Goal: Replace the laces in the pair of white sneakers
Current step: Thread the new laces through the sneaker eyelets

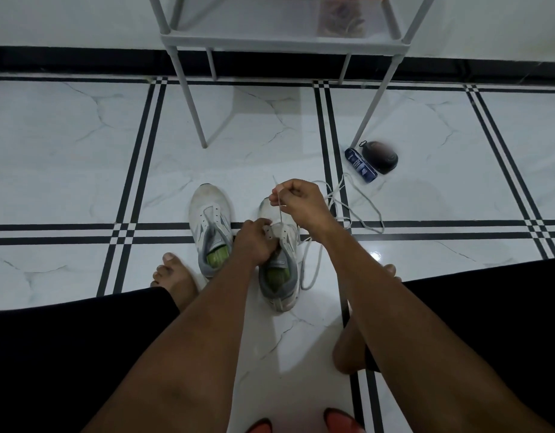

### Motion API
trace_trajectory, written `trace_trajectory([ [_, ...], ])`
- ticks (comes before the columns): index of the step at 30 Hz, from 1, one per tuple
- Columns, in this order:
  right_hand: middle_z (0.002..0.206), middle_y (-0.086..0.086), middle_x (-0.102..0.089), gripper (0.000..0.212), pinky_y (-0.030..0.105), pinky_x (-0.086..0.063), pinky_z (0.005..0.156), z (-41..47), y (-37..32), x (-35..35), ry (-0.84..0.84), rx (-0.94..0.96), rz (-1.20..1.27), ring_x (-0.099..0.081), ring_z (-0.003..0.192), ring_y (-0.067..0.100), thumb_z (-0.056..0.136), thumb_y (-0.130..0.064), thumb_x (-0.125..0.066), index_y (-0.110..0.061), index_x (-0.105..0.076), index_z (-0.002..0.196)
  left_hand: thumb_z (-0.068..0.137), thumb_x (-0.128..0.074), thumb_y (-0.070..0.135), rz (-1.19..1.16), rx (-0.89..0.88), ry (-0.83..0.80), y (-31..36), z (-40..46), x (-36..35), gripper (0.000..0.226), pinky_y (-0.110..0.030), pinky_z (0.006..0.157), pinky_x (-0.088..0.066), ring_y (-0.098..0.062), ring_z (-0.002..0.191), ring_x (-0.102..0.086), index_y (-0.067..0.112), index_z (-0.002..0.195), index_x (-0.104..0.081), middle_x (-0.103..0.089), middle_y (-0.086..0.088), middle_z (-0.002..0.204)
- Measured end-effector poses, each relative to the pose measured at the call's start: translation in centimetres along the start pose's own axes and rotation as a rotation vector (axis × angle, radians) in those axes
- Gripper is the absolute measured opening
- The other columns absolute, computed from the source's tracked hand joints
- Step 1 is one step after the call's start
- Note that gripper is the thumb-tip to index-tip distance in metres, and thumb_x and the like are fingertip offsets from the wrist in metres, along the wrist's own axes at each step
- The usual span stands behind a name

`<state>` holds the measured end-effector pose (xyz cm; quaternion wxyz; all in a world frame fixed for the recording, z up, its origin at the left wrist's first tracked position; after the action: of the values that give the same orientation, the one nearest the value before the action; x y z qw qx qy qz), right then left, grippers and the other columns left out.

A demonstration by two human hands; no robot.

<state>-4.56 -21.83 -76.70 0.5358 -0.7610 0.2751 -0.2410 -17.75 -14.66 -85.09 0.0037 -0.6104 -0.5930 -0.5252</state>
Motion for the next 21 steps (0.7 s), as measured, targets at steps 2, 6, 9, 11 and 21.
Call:
trace_trajectory([
  [2, 0.091, 0.003, -0.08, 0.018, 0.022, -0.058, 0.079, 0.1, 0.8, 0.2, 0.017, -0.004, -0.071, -0.077, 0.083, 0.012, 0.106, -0.017, -0.062, -0.009, -0.074, 0.096, 0.088, -0.077, 0.032, -0.114, 0.041, 0.01, -0.4, 0.0, 0.1, 0.041, -0.035, 0.092, -0.055, -0.023, 0.102, -0.067, 0.022, 0.127, -0.067, -0.068, 0.002, 0.105],
  [6, 0.075, -0.005, -0.074, 0.018, 0.027, -0.054, 0.075, -0.1, 3.1, 0.7, 0.028, 0.071, -0.465, -0.07, 0.076, 0.013, 0.099, -0.021, -0.066, -0.014, -0.077, 0.087, 0.09, -0.072, 0.029, -0.28, 0.133, 0.075, -2.0, 0.2, 0.8, 0.012, -0.026, 0.072, -0.053, -0.017, 0.082, -0.071, 0.019, 0.094, -0.077, -0.074, 0.005, 0.08],
  [9, 0.078, -0.004, -0.071, 0.018, 0.025, -0.044, 0.071, -0.5, 5.2, 0.1, -0.025, 0.101, -0.673, -0.065, 0.078, 0.013, 0.097, -0.018, -0.066, -0.012, -0.079, 0.086, 0.09, -0.067, 0.023, -0.334, 0.146, 0.061, -2.6, 0.2, 0.8, 0.022, -0.025, 0.057, -0.049, -0.019, 0.058, -0.061, 0.018, 0.068, -0.071, -0.064, 0.004, 0.057],
  [11, 0.084, 0.0, -0.076, 0.018, 0.026, -0.046, 0.071, -0.7, 6.6, -0.1, -0.041, 0.102, -0.738, -0.068, 0.081, 0.016, 0.098, -0.021, -0.066, -0.012, -0.079, 0.09, 0.089, -0.064, 0.017, -0.326, 0.134, 0.04, -2.5, 0.2, 0.7, 0.027, -0.025, 0.058, -0.043, -0.018, 0.057, -0.054, 0.019, 0.062, -0.063, -0.057, 0.002, 0.056],
  [21, 0.076, 0.005, -0.074, 0.023, 0.04, -0.055, 0.071, -1.3, 8.3, -1.0, 0.038, 0.167, -0.778, -0.069, 0.075, 0.027, 0.1, -0.021, -0.061, -0.01, -0.075, 0.086, 0.093, -0.059, 0.003, -0.437, 0.174, -0.006, -2.9, 0.5, 0.2, 0.022, -0.028, 0.059, -0.046, -0.02, 0.064, -0.056, 0.02, 0.085, -0.071, -0.066, -0.005, 0.077],
])
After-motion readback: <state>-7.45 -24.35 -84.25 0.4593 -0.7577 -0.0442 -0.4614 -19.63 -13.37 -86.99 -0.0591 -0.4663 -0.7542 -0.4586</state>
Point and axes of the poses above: each hand's wrist, its own z-axis towards the middle knuckle, its own x-axis out of the back of the hand, y = z × x, the point moved 10 cm from there along z, towards the middle knuckle
